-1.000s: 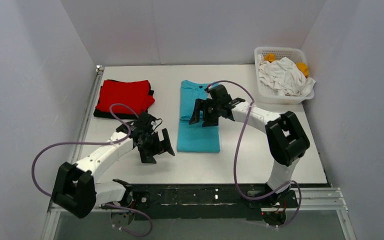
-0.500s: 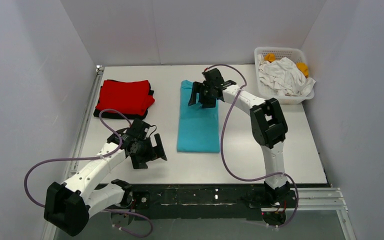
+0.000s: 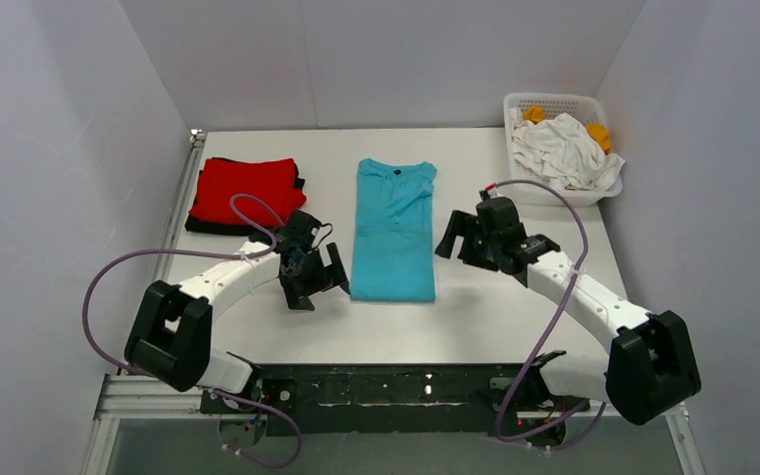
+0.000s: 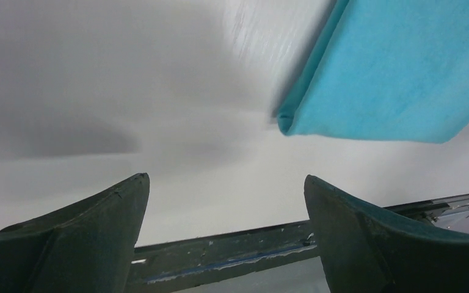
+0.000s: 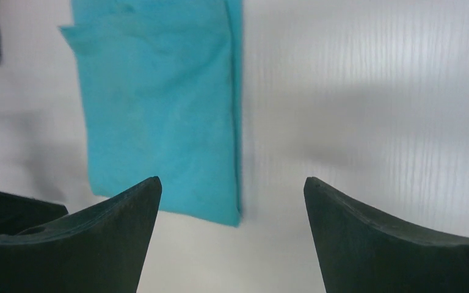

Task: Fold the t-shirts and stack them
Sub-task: Grab one side of the 2/3 rectangular tshirt with both arms

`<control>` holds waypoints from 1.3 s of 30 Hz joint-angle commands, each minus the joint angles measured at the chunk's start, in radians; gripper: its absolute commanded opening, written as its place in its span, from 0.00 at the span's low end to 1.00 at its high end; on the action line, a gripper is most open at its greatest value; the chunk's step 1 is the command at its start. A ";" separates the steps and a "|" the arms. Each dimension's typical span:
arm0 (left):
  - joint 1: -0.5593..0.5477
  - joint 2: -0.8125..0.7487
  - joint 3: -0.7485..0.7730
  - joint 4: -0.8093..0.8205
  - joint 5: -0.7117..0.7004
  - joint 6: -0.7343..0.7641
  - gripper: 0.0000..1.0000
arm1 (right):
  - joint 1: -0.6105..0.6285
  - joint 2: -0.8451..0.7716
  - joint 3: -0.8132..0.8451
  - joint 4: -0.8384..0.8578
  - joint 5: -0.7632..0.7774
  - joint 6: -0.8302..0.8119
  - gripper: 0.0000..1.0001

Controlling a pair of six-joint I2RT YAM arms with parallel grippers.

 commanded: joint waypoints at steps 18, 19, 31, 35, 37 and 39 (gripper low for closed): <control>-0.058 0.298 -0.036 0.215 0.061 -0.124 0.37 | -0.005 -0.066 -0.293 0.235 -0.126 0.204 0.76; -0.057 0.304 -0.034 0.208 0.046 -0.119 0.33 | -0.005 -0.057 -0.292 0.246 -0.145 0.204 0.74; -0.058 0.358 -0.023 0.195 0.042 -0.095 0.00 | 0.058 0.120 -0.273 0.314 -0.240 0.227 0.59; -0.058 0.340 -0.046 0.201 0.034 -0.099 0.00 | 0.079 0.179 -0.255 0.293 -0.231 0.228 0.50; -0.058 0.330 -0.055 0.199 0.027 -0.098 0.00 | 0.092 0.190 -0.261 0.288 -0.218 0.233 0.46; -0.058 0.328 -0.056 0.190 0.024 -0.099 0.00 | 0.101 0.200 -0.269 0.284 -0.209 0.239 0.40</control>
